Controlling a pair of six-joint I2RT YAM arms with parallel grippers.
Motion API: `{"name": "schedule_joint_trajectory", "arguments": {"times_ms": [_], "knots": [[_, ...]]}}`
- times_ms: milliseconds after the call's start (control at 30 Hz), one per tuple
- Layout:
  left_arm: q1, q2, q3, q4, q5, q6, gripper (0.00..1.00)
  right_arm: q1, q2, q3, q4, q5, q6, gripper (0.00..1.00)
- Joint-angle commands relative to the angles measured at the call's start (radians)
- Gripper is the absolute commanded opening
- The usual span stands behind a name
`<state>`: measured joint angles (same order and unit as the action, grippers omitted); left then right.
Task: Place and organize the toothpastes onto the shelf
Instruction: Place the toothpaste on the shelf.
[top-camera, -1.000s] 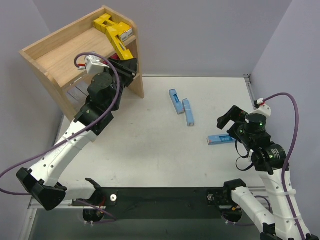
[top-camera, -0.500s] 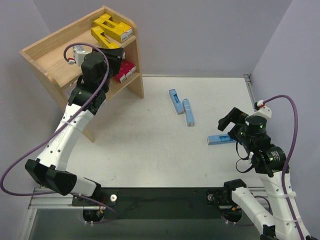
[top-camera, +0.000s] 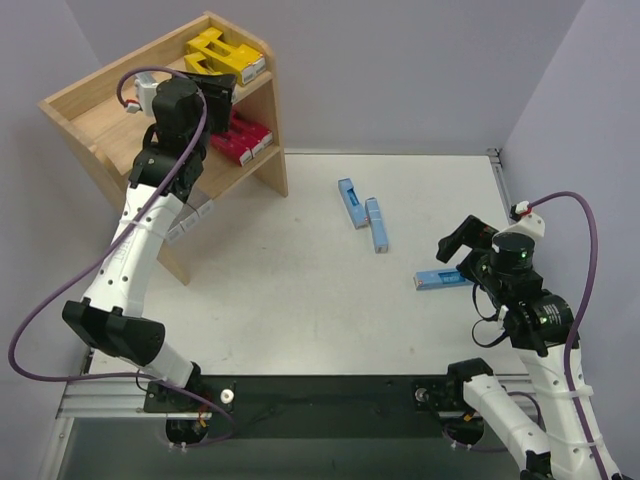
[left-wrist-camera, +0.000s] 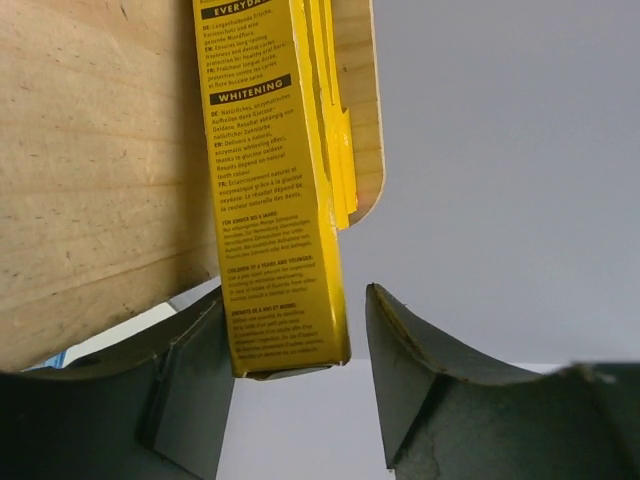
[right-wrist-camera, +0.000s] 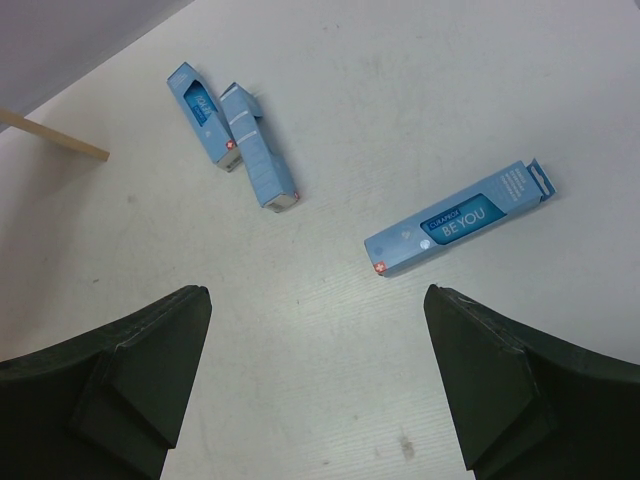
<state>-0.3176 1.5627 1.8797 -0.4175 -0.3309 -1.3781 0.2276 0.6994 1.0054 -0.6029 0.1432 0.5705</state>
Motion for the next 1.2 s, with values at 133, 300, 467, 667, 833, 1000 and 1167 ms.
{"name": "schedule_joint_trajectory", "arguments": {"times_ms": [133,300,467,667,833,1000,1167], "knots": [[0.009,0.007,0.045,-0.032,0.07,-0.042,0.73,-0.01,-0.001,-0.008,0.011,0.027,-0.018,0.93],[0.009,-0.01,0.032,-0.04,0.112,-0.044,0.79,-0.01,0.002,-0.011,0.011,0.018,-0.02,0.93],[0.009,-0.033,0.019,-0.072,0.109,-0.004,0.81,-0.01,0.0,-0.014,0.011,0.009,-0.014,0.93],[0.009,-0.038,0.016,-0.135,0.098,0.033,0.84,-0.01,0.005,-0.014,0.011,-0.007,-0.011,0.93],[0.009,-0.044,0.012,-0.133,0.095,0.034,0.85,-0.01,0.002,-0.016,0.011,-0.016,-0.011,0.93],[0.006,-0.044,0.03,-0.127,0.099,0.059,0.89,-0.011,-0.005,-0.019,0.011,-0.022,-0.011,0.93],[0.009,-0.052,0.013,-0.127,0.105,0.07,0.9,-0.01,-0.003,-0.021,0.011,-0.022,-0.009,0.93]]}}
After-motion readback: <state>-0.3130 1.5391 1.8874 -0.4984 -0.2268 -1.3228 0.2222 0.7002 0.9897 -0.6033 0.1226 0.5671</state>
